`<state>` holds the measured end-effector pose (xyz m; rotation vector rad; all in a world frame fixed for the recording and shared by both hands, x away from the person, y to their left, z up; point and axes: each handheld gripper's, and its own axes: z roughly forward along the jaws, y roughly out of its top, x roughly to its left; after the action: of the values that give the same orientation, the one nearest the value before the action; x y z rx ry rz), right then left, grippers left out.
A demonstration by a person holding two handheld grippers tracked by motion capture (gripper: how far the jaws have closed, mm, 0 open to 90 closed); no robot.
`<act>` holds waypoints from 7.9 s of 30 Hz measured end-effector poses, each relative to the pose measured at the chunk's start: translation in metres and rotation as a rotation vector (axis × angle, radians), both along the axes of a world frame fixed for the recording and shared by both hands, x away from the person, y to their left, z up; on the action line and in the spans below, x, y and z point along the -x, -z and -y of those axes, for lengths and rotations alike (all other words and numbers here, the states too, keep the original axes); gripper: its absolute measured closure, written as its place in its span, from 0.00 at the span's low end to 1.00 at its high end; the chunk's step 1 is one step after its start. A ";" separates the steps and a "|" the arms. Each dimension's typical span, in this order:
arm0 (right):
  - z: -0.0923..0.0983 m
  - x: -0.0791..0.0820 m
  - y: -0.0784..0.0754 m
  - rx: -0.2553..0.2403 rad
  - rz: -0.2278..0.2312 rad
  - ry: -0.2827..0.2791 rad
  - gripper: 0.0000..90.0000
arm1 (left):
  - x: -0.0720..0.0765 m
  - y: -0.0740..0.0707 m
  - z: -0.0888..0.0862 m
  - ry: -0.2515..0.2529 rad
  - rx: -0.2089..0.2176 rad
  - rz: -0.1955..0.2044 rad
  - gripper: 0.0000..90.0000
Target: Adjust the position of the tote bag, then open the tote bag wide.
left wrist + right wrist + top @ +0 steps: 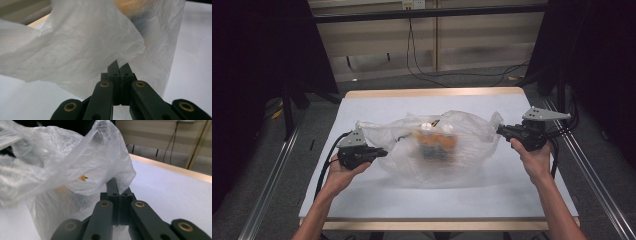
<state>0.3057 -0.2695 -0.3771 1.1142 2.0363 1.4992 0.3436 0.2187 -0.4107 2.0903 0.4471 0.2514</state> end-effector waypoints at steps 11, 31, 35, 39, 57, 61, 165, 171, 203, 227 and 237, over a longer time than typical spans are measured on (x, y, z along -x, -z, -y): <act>-0.007 -0.010 0.013 0.016 -0.044 0.016 1.00 | -0.008 0.010 0.005 -0.014 -0.040 -0.018 1.00; -0.015 -0.029 0.052 0.088 -0.183 0.009 1.00 | -0.018 0.037 0.009 0.001 -0.122 -0.076 1.00; -0.017 -0.030 0.057 0.111 -0.199 0.002 1.00 | -0.020 0.042 0.008 0.001 -0.136 -0.084 1.00; -0.016 -0.031 0.062 0.116 -0.219 0.002 1.00 | -0.019 0.050 0.010 0.009 -0.137 -0.102 1.00; -0.025 -0.036 0.099 0.243 -0.322 -0.032 1.00 | -0.020 0.067 0.015 0.010 -0.208 -0.144 1.00; -0.027 -0.034 0.104 0.291 -0.331 -0.017 1.00 | -0.019 0.068 0.015 0.008 -0.206 -0.144 1.00; -0.085 -0.054 0.096 0.457 -0.290 -0.285 1.00 | -0.048 0.058 0.099 0.063 -0.343 -0.155 0.98; -0.082 -0.053 0.095 0.523 -0.255 -0.266 1.00 | -0.042 0.055 0.100 0.059 -0.427 -0.095 0.98; -0.032 -0.049 0.084 0.752 -0.311 -0.182 1.00 | -0.050 0.052 0.074 0.018 -0.563 -0.001 1.00; -0.025 -0.046 0.083 0.750 -0.322 -0.207 1.00 | -0.035 0.046 0.043 0.039 -0.624 -0.067 1.00; -0.020 -0.045 0.083 0.772 -0.327 -0.199 1.00 | -0.045 0.049 0.037 0.009 -0.551 -0.080 1.00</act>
<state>0.3507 -0.2494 -0.4596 0.8716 2.6532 0.4839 0.3887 0.1821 -0.4595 2.6472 0.4514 0.3117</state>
